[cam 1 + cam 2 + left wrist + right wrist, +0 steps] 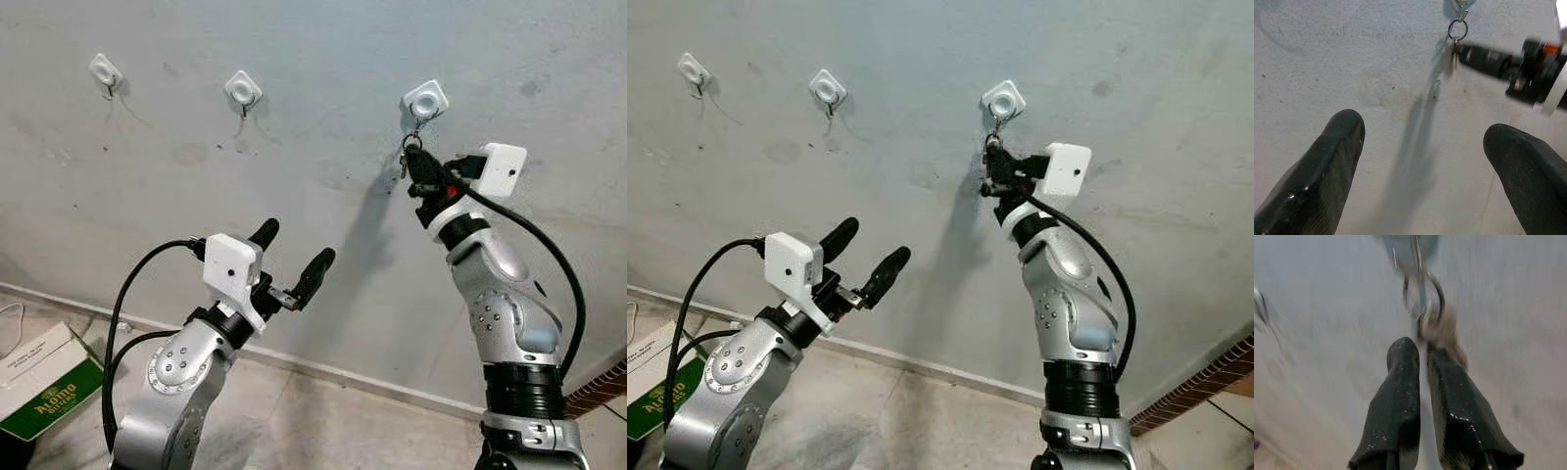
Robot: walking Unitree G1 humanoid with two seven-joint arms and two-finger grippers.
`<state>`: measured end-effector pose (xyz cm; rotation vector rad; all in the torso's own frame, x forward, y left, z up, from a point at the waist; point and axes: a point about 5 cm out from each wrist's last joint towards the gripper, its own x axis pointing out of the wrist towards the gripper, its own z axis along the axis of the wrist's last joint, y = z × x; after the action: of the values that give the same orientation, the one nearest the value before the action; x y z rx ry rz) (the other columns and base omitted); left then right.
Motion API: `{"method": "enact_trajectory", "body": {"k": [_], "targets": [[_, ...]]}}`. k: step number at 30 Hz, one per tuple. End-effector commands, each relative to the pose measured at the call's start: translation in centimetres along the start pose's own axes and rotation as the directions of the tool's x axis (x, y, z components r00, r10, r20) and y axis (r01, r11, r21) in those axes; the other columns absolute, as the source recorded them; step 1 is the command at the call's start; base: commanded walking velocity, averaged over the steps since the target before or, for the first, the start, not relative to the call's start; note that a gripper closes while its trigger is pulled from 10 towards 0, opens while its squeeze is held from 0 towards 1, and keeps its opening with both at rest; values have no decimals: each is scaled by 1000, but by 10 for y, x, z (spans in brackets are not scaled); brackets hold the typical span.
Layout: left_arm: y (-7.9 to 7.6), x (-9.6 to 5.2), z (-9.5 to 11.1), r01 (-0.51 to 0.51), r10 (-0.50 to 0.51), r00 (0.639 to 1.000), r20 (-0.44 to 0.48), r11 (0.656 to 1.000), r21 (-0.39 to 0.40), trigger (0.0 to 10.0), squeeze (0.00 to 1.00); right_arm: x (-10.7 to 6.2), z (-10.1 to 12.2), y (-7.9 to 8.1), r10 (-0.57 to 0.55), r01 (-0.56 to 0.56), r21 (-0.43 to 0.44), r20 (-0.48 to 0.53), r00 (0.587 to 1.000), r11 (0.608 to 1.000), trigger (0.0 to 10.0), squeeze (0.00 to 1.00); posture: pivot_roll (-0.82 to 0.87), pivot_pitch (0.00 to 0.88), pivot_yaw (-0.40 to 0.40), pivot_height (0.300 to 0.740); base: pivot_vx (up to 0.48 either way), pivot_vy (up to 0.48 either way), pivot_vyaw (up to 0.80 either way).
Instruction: Hang keys on a hook
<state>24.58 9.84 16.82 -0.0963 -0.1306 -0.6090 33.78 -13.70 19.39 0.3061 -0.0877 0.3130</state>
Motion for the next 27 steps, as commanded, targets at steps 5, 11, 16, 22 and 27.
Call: {"method": "enact_trajectory", "body": {"k": [5, 11, 16, 22, 27], "targets": [[-1, -1, 0, 1, -1, 1000, 1, 1000, 0, 10000, 0, 1, 2, 4, 11, -11, -52, 6, 1000, 999, 10000, 1000, 14, 52, 76, 740, 0, 0, 0], [-1, 0, 1, 3, -3, 1000, 5, 1000, 0, 10000, 0, -3, 2, 0, -14, 17, -169, 18, 1000, 985, 10000, 1000, 13, 56, 74, 740, 0, 0, 0], [0, 0, 3, -1, 1, 1000, 7, 1000, 2, 10000, 0, -16, -11, -5, -3, -4, -259, -26, 1000, 966, 10000, 1000, 11, 61, 70, 740, 0, 0, 0], [1, -7, -3, -18, 18, 1000, -16, 1000, 3, 10000, 0, -34, -18, -10, -20, 7, -331, -37, 999, 944, 10000, 1000, 1, 58, 65, 740, 0, 0, 0], [5, -15, -11, -68, 70, 995, -67, 997, 35, 10000, 0, -44, -19, -11, -28, 13, -361, -37, 999, 932, 10000, 1000, -2, 54, 61, 740, 0, 0, 0]]}}
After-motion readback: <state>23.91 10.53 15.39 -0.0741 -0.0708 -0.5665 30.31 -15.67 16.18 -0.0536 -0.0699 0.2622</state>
